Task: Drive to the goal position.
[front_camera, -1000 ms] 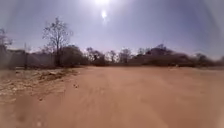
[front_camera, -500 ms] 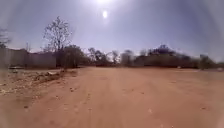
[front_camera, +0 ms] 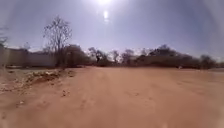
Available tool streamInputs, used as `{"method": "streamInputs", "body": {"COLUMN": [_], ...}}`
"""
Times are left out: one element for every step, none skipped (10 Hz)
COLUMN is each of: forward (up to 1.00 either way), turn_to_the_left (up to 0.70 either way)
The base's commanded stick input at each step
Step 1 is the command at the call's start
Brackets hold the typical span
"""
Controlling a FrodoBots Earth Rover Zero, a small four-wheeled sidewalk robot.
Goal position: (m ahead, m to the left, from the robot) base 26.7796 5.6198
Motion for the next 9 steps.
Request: {"method": "streamInputs", "body": {"forward": [0.85,0.85,0.85,0.85,0.85,0.85,0.85,0.85,0.85], "turn_to_the_left": [0.00,0.00,0.00,0.00,0.00,0.00,0.00,0.00,0.00]}}
